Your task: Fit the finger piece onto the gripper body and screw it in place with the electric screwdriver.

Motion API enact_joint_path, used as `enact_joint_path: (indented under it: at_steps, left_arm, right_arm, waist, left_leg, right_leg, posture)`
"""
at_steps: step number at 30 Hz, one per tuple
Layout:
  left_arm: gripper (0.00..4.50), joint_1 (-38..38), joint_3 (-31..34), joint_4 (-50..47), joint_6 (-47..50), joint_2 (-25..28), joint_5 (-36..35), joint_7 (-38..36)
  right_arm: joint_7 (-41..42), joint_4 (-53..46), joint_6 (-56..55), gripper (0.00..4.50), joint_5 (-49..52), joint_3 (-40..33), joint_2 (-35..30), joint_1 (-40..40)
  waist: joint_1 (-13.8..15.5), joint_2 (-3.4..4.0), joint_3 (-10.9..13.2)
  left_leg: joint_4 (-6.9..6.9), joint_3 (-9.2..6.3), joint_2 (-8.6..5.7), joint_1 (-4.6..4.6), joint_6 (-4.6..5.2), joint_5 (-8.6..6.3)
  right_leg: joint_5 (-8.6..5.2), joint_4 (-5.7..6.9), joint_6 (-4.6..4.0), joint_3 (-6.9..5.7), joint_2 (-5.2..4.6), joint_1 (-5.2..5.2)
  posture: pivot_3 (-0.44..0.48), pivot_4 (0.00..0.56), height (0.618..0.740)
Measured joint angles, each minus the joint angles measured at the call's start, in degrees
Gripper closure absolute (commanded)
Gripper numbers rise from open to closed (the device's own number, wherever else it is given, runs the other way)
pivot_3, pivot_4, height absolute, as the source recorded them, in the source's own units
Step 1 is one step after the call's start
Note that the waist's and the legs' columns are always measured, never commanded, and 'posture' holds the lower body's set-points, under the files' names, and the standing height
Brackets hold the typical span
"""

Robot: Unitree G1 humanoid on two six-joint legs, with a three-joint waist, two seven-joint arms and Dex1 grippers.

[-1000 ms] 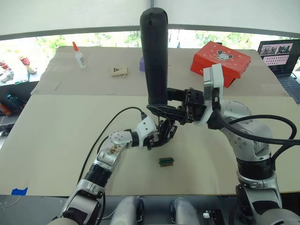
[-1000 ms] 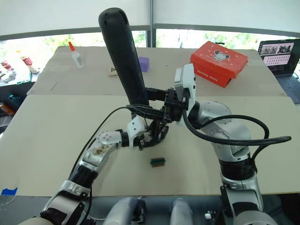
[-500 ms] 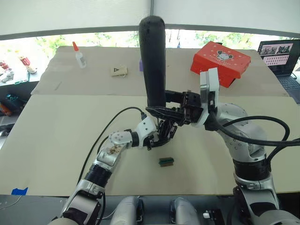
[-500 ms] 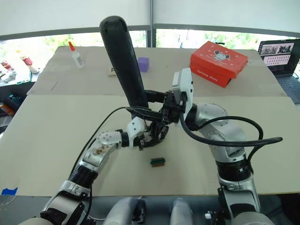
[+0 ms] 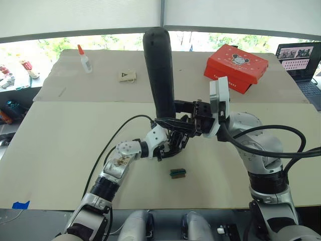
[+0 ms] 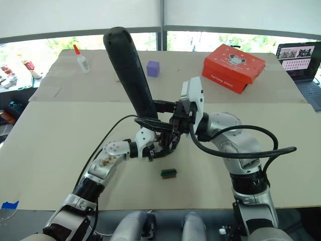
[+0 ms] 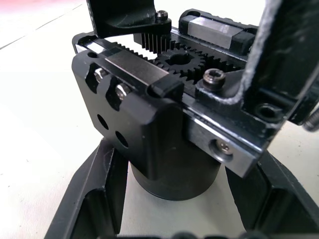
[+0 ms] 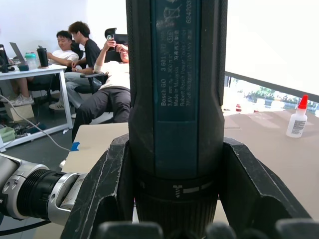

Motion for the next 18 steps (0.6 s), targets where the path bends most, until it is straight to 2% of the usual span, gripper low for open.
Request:
enact_joint_path:
  at_steps: [18]
  left_arm:
    - [2.22,0.6,0.2,-0.6,0.0,0.0,-0.1,0.0]
  right_arm:
    - [1.0,0.4,-0.1,2.58,-0.3,0.0,-0.1,-0.9]
  waist:
    - [0.0,0.00,0.0]
  left_leg:
    - [0.00,0.00,0.00,0.00,0.00,0.00]
  right_leg:
    - [0.00,0.00,0.00,0.00,0.00,0.00]
  posture:
    - [0.000,0.150,0.740]
